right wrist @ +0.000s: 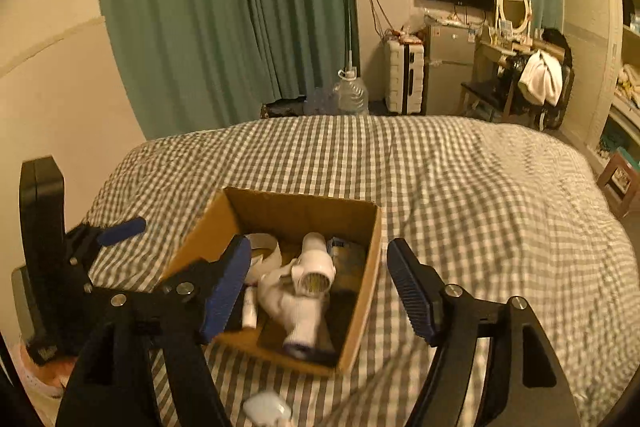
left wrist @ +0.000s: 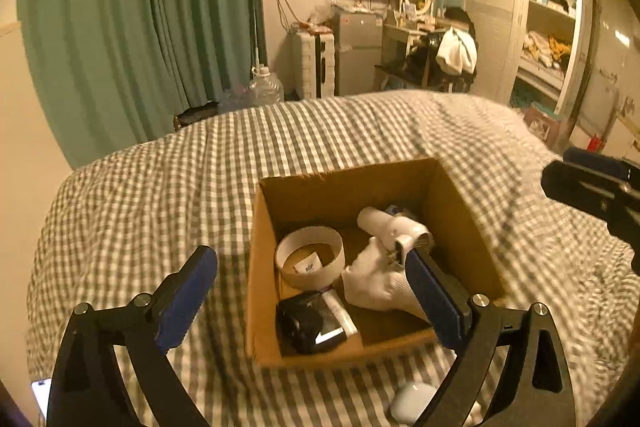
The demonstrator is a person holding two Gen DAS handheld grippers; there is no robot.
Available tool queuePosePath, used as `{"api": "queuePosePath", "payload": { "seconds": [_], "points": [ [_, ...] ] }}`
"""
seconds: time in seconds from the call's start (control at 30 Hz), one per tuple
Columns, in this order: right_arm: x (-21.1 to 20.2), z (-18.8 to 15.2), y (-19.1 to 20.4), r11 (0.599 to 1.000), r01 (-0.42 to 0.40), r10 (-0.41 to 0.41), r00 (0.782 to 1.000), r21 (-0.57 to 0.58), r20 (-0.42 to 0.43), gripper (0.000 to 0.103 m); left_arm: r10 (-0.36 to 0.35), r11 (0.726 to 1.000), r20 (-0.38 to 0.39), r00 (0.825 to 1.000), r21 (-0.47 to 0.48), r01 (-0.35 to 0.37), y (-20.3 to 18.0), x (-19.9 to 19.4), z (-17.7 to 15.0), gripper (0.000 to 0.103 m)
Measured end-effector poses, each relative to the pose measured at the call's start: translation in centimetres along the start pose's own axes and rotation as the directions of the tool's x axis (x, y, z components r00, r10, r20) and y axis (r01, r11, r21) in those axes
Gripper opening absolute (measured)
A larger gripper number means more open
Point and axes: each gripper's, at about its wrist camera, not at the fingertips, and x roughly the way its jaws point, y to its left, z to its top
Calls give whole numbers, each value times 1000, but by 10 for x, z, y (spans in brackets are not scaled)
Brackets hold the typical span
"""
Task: Organize objects
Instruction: 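Move both tools back toward the last items on the bed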
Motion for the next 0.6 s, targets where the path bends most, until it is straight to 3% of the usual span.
{"api": "queuePosePath", "payload": {
  "seconds": [0.17, 0.3, 0.4, 0.6],
  "points": [
    [-52, -12, 21, 999, 17, -17, 1000, -32, 8, 74, 44, 999, 35, 998, -15, -44, 12, -58, -19, 101],
    [-70, -33, 35, 998, 14, -15, 1000, -57, -15, 77, 66, 997, 33, 997, -34, -64, 20, -78, -37, 102],
    [-67, -58, 45, 998, 13, -17, 999, -69, -51, 78, 83, 995, 7, 997, -56, -82, 29, -81, -68, 102],
    [-25, -126, 53, 998, 13, -26, 978, -63, -209, 78, 141, 983, -54, 989, -109, -146, 35, -53, -129, 102]
  ]
}}
